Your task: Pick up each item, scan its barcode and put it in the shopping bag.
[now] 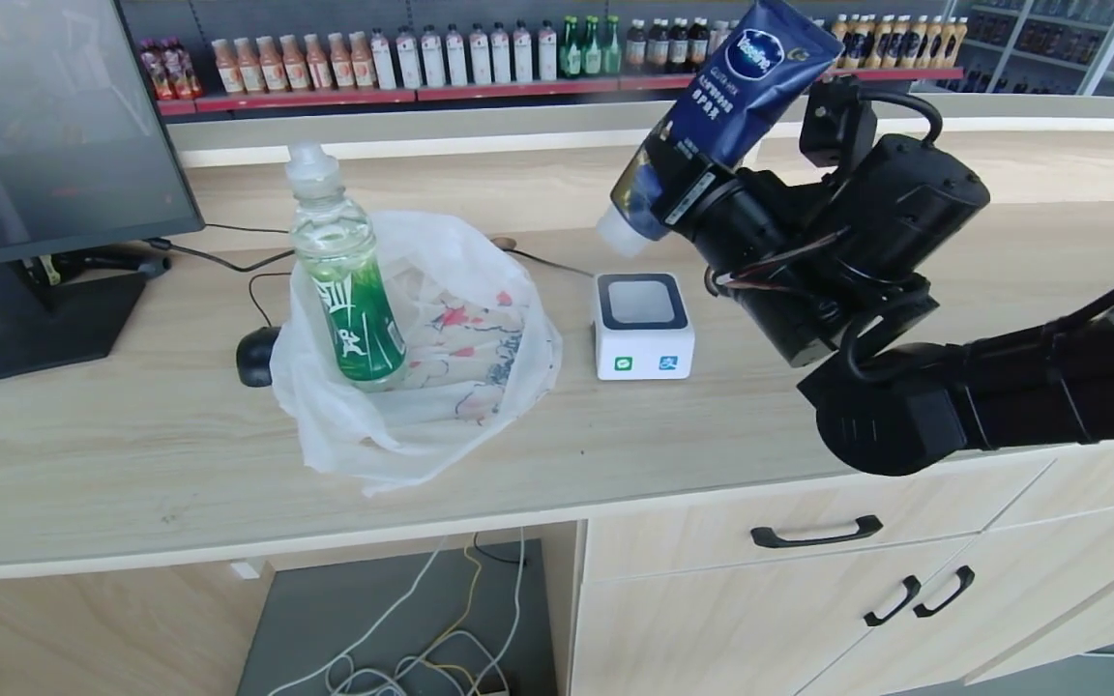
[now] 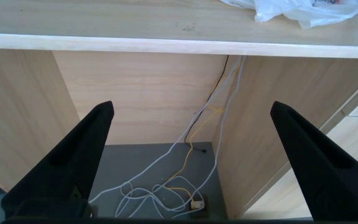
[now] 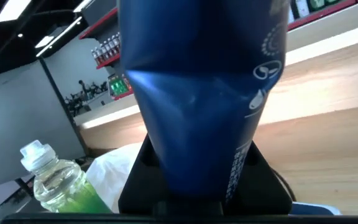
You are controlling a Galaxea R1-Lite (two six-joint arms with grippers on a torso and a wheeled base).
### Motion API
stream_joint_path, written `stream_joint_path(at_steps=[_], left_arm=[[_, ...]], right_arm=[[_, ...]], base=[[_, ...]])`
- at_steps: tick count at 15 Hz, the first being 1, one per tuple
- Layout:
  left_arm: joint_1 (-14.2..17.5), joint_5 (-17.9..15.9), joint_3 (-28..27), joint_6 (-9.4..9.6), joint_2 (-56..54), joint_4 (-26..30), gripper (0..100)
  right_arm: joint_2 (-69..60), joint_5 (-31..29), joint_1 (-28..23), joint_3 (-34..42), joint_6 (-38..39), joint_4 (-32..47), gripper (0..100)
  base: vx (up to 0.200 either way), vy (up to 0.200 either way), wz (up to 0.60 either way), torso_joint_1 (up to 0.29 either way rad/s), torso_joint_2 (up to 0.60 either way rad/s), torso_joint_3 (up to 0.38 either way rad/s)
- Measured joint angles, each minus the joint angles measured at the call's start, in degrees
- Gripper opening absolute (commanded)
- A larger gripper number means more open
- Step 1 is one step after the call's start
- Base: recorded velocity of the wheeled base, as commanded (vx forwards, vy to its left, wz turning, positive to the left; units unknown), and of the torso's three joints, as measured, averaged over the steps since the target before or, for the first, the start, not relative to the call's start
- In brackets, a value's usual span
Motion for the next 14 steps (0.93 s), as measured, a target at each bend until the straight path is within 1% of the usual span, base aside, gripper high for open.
stream_joint_path(at_steps=[2,6,8,11,14], left_arm=[[0.0,0.0,0.0,0.07,0.0,0.0,100],[0.0,0.0,0.0,0.02,0.0,0.0,100],[0.0,0.0,0.0,0.02,0.0,0.0,100],[0.0,0.0,0.0,0.02,0.0,0.0,100],[0.0,0.0,0.0,0.00,0.0,0.0,100]], right_arm=[[1.3,-0.1,-1.7,-0.2,1.9,-0.1,0],[3.7,0.0,-3.8,-0.3,8.2,-0.1,0],[4.5,0.1,-3.7,-0.6,11.3,0.0,0],[6.1,0.0,-3.7,-2.8,13.2,-0.1,0],[7.0,-0.2,-3.6,-4.1,19.6,2.0,0]], base=[[0.000,0.000,0.00,0.000,0.00,0.000],[0.000,0.000,0.00,0.000,0.00,0.000],[0.000,0.000,0.00,0.000,0.00,0.000],[0.000,0.000,0.00,0.000,0.00,0.000],[0.000,0.000,0.00,0.000,0.00,0.000]])
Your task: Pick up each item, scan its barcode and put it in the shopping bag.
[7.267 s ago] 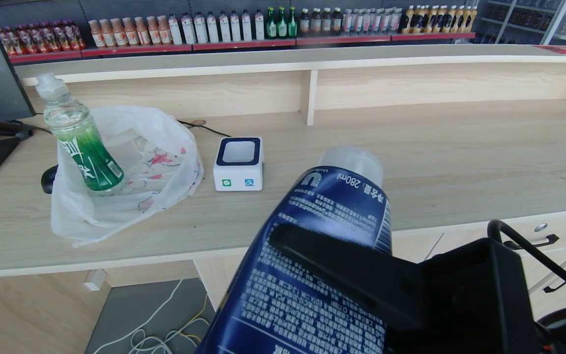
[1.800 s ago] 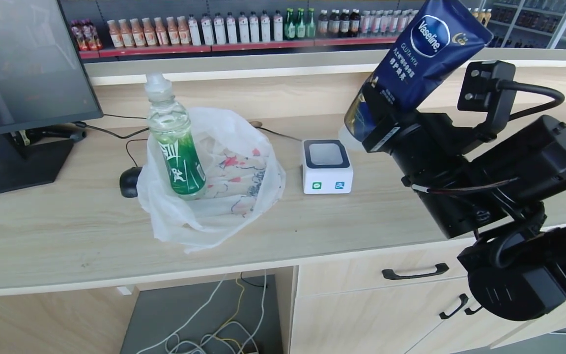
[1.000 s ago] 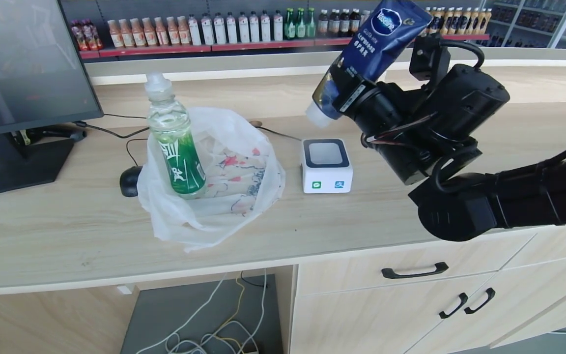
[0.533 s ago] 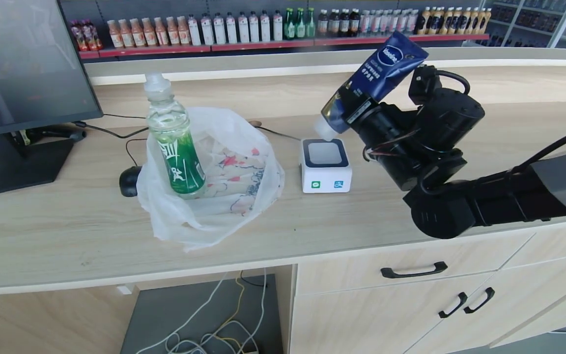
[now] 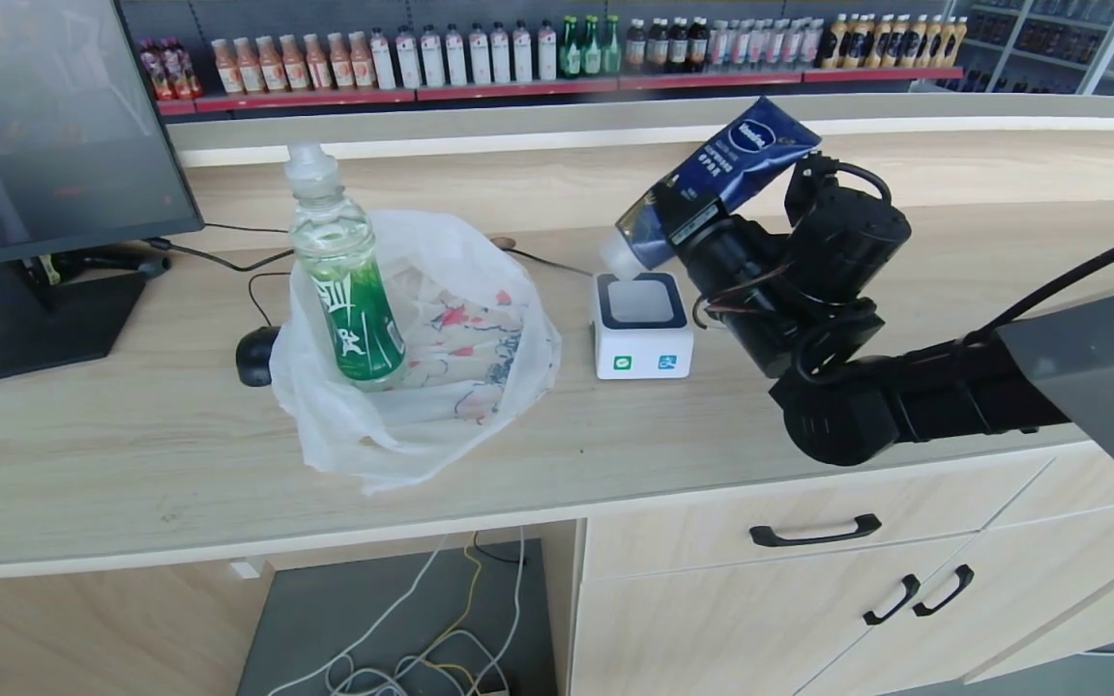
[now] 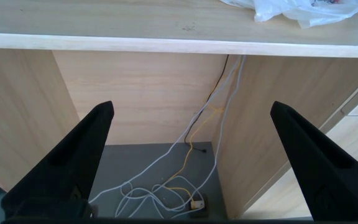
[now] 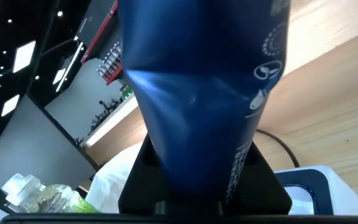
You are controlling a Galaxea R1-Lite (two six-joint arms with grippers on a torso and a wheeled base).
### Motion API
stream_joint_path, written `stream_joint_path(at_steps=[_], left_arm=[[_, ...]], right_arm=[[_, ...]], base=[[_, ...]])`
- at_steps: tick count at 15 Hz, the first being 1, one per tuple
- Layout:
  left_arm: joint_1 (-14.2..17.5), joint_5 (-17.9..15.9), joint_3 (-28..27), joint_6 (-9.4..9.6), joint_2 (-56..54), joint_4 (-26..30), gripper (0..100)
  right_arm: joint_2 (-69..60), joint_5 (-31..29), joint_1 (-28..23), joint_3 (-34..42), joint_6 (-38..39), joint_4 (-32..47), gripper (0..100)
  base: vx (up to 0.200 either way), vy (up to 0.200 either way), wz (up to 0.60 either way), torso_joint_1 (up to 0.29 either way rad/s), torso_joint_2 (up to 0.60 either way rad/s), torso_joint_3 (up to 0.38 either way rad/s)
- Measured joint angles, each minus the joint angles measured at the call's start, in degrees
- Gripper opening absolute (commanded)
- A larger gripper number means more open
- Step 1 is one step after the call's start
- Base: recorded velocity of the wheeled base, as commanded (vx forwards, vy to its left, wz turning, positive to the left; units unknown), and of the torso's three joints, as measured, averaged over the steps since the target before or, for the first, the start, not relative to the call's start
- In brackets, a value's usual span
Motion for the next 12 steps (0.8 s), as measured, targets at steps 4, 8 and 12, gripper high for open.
stream_joint_path(at_steps=[4,8,12], left_arm=[[0.0,0.0,0.0,0.00,0.0,0.0,100],[0.0,0.0,0.0,0.00,0.0,0.0,100],[0.0,0.0,0.0,0.02,0.0,0.0,100]], right_arm=[[0.2,0.0,0.1,-0.4,4.8,2.3,0],[0.4,-0.1,-0.2,-2.7,10.0,8.4,0],[1.2,-0.1,-0.5,-5.6,10.3,10.0,0]], base=[[0.000,0.000,0.00,0.000,0.00,0.000],[0.000,0.000,0.00,0.000,0.00,0.000],[0.000,0.000,0.00,0.000,0.00,0.000]])
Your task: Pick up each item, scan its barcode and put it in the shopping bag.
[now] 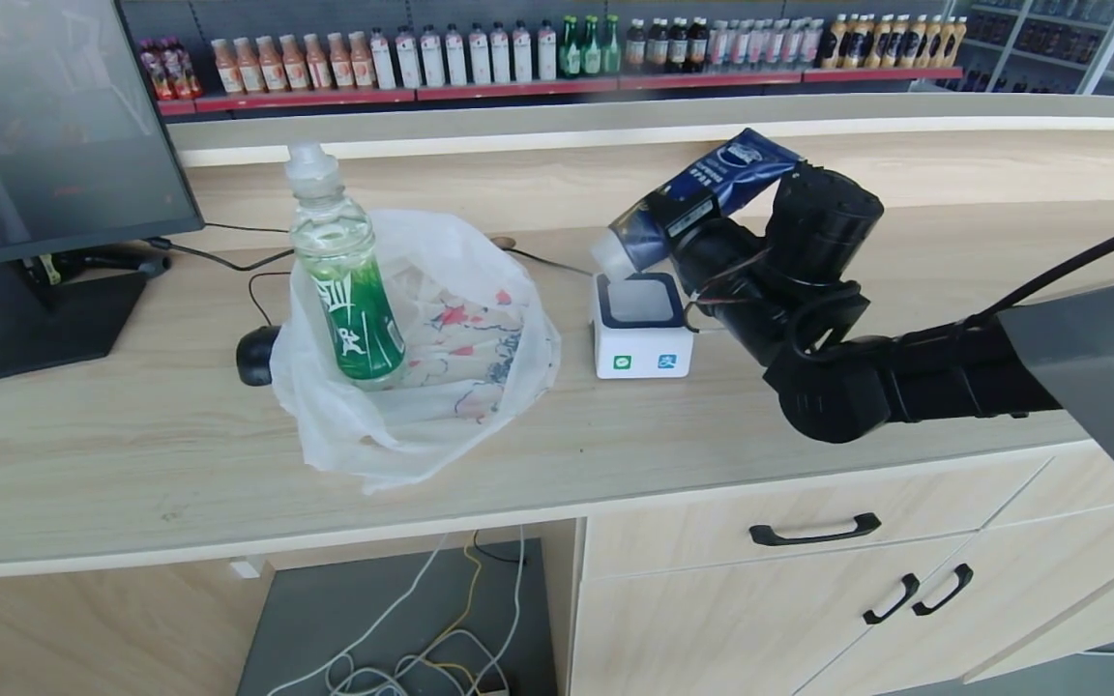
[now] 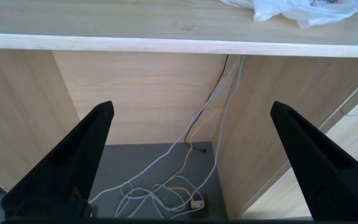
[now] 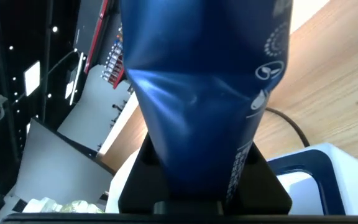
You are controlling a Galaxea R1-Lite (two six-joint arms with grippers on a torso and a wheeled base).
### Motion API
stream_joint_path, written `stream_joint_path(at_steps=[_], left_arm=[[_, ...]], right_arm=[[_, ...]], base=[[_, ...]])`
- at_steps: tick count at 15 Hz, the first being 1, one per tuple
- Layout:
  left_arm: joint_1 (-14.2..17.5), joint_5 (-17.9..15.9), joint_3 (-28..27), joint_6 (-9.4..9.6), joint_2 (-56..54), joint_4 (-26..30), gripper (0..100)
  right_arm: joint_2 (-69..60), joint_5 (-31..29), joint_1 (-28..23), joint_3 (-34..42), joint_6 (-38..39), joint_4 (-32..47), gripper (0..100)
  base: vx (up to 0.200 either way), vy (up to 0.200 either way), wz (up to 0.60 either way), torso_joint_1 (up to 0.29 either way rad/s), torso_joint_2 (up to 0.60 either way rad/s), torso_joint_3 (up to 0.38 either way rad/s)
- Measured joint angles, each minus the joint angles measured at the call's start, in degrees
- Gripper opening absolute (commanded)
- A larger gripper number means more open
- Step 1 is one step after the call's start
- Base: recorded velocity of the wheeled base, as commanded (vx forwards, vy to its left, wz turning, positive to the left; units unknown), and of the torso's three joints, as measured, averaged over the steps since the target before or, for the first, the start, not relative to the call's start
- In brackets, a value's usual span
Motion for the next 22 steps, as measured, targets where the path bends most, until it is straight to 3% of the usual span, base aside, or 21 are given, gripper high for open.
stream_joint_path(at_steps=[22], left_arm=[[0.0,0.0,0.0,0.00,0.0,0.0,100]], right_arm=[[3.0,-0.1,0.0,-0.5,0.9,1.2,0]], base=[[0.000,0.000,0.00,0.000,0.00,0.000]])
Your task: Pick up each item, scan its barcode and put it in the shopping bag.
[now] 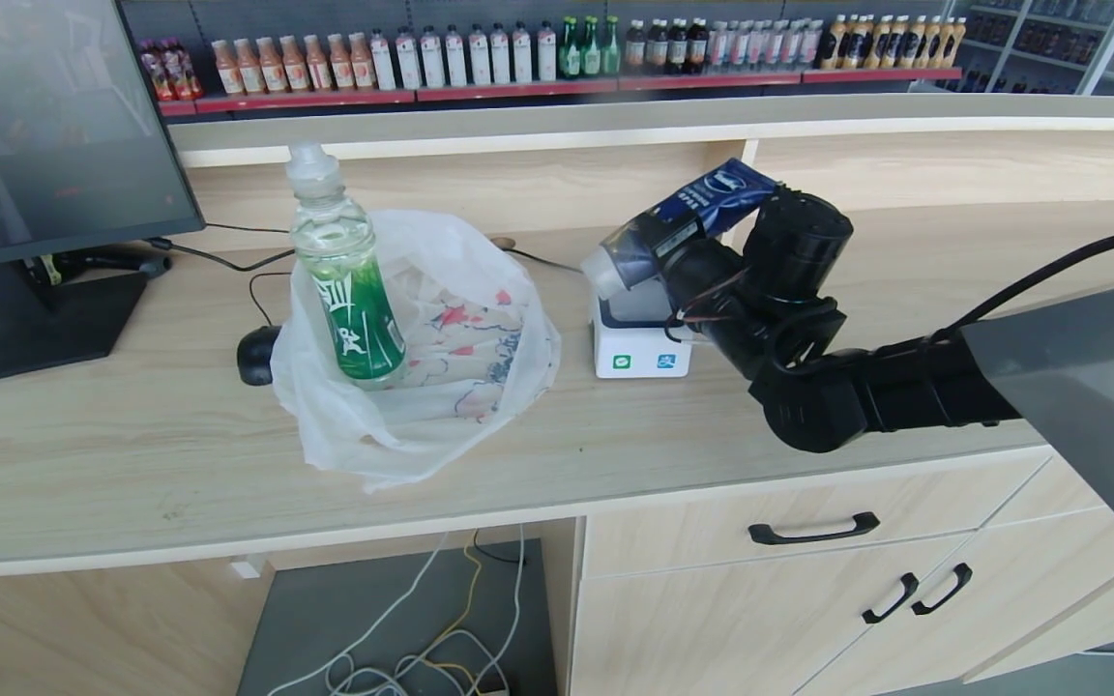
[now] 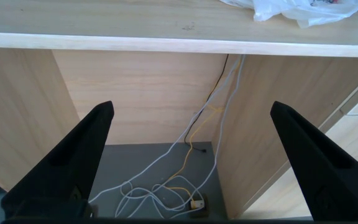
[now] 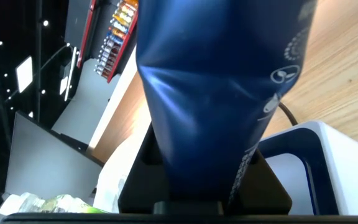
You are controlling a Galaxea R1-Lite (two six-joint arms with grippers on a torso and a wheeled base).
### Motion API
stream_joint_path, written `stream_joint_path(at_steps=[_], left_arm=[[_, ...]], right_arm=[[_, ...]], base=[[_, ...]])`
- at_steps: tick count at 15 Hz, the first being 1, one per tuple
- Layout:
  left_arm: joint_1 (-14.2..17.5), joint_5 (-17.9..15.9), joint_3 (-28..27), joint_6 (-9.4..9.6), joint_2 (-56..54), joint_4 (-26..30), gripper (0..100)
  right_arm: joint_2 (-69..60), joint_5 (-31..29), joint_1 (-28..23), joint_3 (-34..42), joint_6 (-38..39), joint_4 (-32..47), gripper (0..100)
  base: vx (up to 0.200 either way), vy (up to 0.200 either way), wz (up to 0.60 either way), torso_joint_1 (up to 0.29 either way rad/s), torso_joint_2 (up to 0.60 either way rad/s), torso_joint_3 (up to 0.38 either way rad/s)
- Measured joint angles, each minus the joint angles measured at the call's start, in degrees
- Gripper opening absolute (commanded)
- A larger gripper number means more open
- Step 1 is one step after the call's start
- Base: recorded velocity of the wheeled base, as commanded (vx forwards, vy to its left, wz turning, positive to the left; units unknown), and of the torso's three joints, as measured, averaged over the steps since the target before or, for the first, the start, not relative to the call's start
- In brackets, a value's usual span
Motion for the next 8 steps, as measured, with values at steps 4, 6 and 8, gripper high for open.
stream_joint_path(at_steps=[4,6,8], left_arm=[[0.0,0.0,0.0,0.02,0.0,0.0,100],[0.0,0.0,0.0,0.02,0.0,0.0,100],[0.0,0.0,0.0,0.00,0.0,0.0,100]], right_arm=[[0.0,0.0,-0.1,0.0,0.0,0.1,0],[0.0,0.0,-0.1,0.0,0.0,0.1,0],[0.0,0.0,-0.1,0.1,0.0,0.1,0]], base=[[0.000,0.000,0.00,0.000,0.00,0.000],[0.000,0.000,0.00,0.000,0.00,0.000],[0.000,0.000,0.00,0.000,0.00,0.000]])
